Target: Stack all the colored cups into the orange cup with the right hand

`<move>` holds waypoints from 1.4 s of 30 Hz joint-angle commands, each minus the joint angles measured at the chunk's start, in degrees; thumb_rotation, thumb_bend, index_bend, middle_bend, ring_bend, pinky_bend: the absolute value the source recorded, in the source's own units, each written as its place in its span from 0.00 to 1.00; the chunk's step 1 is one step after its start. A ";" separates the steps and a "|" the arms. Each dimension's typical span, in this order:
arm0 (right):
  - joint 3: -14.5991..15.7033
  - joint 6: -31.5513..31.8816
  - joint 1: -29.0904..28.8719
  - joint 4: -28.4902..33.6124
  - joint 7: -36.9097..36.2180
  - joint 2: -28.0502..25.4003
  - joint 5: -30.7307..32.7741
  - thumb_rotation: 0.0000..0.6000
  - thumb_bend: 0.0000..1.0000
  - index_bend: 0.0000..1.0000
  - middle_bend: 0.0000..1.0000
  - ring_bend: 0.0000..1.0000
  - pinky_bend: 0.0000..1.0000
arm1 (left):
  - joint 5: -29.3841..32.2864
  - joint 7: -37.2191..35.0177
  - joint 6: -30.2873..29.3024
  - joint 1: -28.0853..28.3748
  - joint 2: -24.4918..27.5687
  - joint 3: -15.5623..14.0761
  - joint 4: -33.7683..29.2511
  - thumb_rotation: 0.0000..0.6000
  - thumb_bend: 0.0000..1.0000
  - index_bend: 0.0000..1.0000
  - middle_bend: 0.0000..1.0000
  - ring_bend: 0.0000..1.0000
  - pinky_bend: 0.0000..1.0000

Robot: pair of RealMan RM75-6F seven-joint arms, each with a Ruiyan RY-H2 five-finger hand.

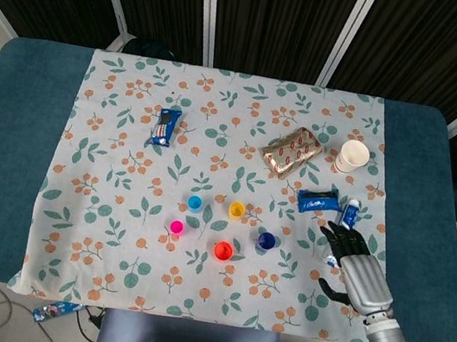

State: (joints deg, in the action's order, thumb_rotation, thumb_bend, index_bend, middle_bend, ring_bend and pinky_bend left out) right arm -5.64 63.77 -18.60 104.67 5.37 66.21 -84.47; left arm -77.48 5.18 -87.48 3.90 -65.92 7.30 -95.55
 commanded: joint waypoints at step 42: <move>-5.22 -9.40 -19.69 -6.58 24.92 19.49 31.92 1.00 0.39 0.36 0.00 0.00 0.06 | 2.55 -1.12 1.72 0.36 0.78 0.87 0.37 1.00 0.12 0.04 0.01 0.00 0.00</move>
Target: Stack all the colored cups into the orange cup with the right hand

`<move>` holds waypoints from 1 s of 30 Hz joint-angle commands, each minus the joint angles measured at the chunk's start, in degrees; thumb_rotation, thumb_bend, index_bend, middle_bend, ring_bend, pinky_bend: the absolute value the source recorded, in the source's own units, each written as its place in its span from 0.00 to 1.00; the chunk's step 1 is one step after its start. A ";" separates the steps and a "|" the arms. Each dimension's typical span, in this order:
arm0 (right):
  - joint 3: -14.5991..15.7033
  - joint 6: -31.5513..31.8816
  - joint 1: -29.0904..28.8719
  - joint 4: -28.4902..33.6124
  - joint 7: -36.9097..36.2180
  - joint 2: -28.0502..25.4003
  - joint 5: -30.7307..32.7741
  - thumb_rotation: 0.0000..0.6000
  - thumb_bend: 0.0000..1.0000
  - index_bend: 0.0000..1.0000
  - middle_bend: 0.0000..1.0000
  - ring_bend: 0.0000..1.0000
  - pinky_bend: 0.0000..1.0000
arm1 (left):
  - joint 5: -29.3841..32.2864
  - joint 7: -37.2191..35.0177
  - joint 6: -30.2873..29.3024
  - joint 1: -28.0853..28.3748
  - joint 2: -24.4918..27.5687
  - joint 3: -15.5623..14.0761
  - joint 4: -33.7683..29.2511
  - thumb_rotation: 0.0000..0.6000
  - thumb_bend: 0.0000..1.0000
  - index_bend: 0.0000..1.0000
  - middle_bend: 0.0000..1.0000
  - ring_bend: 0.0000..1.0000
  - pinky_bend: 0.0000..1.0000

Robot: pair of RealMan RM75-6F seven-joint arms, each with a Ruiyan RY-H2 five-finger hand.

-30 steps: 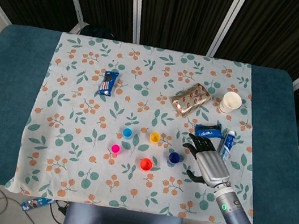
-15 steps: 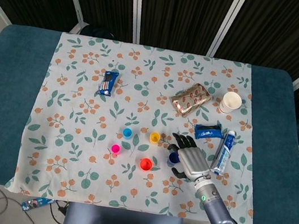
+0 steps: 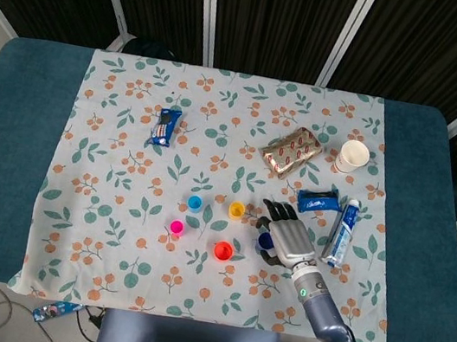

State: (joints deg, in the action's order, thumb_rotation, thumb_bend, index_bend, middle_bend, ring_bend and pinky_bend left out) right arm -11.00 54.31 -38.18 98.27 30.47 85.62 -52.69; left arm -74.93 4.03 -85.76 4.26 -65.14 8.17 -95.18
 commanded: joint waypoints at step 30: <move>1.91 0.54 -1.32 -2.12 -2.30 0.29 1.57 1.00 0.41 0.42 0.00 0.00 0.06 | 0.38 0.78 0.70 0.20 0.15 -0.27 -0.45 1.00 0.12 0.04 0.01 0.00 0.00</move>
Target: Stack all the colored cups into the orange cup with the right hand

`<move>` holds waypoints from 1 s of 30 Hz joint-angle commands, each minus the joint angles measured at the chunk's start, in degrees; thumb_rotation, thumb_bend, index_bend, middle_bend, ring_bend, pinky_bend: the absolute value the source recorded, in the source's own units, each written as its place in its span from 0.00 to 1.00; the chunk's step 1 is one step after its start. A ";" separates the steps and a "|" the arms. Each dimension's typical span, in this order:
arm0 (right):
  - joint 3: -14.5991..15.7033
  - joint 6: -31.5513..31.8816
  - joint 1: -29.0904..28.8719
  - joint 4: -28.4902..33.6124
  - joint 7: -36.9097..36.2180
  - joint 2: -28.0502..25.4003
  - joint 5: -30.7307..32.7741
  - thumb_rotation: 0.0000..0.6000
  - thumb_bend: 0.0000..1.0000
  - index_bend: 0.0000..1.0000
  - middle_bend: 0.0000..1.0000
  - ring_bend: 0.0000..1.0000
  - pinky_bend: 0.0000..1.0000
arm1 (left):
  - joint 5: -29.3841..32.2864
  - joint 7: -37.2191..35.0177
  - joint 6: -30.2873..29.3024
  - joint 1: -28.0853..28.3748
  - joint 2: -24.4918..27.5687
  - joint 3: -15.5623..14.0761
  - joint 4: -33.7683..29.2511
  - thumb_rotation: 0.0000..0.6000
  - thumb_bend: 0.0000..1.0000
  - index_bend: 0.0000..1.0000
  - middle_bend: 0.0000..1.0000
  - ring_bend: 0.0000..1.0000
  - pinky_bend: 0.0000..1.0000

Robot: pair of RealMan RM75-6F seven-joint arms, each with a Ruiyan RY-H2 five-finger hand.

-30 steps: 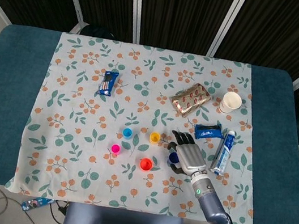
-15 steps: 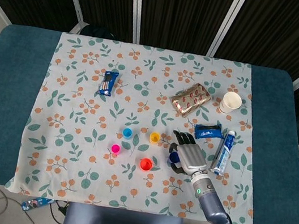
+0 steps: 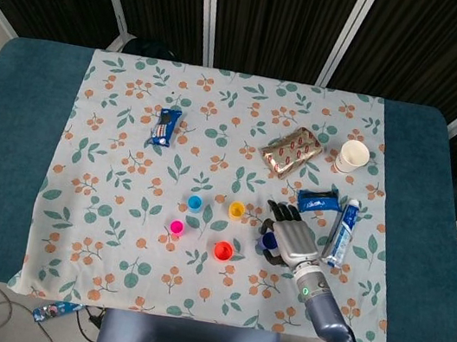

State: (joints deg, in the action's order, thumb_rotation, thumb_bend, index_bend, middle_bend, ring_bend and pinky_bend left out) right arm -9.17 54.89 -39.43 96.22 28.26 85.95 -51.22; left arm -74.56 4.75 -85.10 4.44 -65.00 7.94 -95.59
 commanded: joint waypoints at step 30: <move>-0.02 1.68 -1.51 7.05 0.27 -4.71 -2.67 1.00 0.41 0.48 0.00 0.00 0.06 | -0.20 -0.44 0.38 -0.02 0.70 -0.36 -0.54 1.00 0.12 0.04 0.00 0.00 0.00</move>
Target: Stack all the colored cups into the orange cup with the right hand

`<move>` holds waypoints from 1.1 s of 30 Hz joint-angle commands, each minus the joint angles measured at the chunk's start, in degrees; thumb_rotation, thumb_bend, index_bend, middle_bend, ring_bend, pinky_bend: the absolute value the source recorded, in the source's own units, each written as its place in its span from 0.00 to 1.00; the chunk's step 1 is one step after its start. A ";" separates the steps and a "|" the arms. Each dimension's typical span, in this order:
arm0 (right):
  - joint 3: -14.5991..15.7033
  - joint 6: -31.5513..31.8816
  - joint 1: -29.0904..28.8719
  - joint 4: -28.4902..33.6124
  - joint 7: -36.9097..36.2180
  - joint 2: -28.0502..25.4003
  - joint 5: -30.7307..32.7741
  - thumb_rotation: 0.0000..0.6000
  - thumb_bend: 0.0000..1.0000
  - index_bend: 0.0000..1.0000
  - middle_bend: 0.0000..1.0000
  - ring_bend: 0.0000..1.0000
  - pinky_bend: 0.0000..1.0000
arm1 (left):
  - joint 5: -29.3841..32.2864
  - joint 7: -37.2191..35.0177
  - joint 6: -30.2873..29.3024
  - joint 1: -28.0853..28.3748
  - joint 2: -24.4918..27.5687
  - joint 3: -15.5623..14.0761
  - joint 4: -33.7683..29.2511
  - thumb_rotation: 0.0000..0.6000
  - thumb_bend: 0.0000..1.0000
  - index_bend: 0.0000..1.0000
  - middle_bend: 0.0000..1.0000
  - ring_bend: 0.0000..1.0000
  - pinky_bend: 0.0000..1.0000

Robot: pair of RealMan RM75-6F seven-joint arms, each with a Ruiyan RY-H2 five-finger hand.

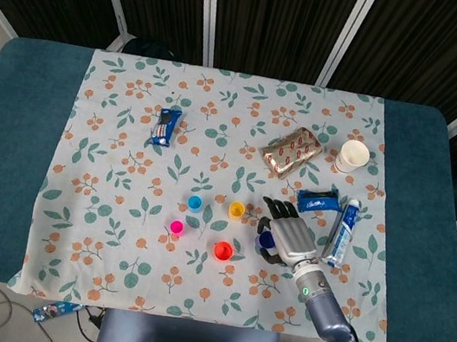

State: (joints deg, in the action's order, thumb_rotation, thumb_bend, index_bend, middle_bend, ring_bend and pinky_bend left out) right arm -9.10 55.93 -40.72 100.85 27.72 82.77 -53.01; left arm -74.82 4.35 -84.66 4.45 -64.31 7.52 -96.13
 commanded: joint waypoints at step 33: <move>-0.40 6.55 -5.06 13.78 10.51 3.20 0.47 1.00 0.41 0.49 0.00 0.00 0.06 | 0.72 -1.43 0.00 -0.12 0.55 0.53 0.25 1.00 0.12 0.04 0.00 0.00 0.00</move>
State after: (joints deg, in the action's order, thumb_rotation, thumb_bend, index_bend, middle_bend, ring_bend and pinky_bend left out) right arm -9.46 62.34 -45.63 114.93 38.19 85.68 -52.94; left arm -74.09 2.89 -84.69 4.31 -63.75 8.06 -95.89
